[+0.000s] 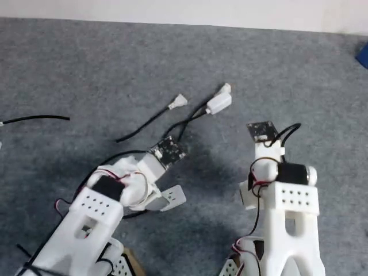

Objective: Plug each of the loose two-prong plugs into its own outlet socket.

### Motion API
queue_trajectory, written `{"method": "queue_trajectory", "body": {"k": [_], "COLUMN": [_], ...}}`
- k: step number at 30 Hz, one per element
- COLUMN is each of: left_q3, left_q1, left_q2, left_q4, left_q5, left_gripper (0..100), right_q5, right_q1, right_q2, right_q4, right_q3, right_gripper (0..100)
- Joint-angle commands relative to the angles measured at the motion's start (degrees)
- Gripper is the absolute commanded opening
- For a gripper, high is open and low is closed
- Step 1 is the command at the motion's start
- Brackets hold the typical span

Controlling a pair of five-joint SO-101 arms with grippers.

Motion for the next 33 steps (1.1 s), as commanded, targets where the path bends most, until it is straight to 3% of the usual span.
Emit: {"method": "queue_trajectory", "body": {"k": [1,11,18,28,33], "left_q3": [-4.26,-7.6,-13.58,-13.85,-13.85], "left_q1": [-1.27,-5.49,-11.03,-11.74,-11.38], "left_q2": [5.23,19.65,27.65,20.0,26.42], "left_q4": [-1.93,-10.73,-11.43,-7.21,-10.37], "left_q5": [-0.44,-2.81,-2.9,-2.64,-2.55], "left_gripper": [35,35,35,35,35], "right_q5": [-0.62,-0.44,0.44,0.7,0.7], "right_q1": [0.66,0.48,-0.48,-2.95,-2.95], "right_q2": [-7.6,-12.44,-12.44,-12.44,-12.44], "right_q4": [0.66,0.48,0.57,0.66,0.66], "right_q3": [-1.1,1.1,1.45,1.63,1.63], "right_gripper": [44.3,44.3,44.3,44.3,44.3]}}
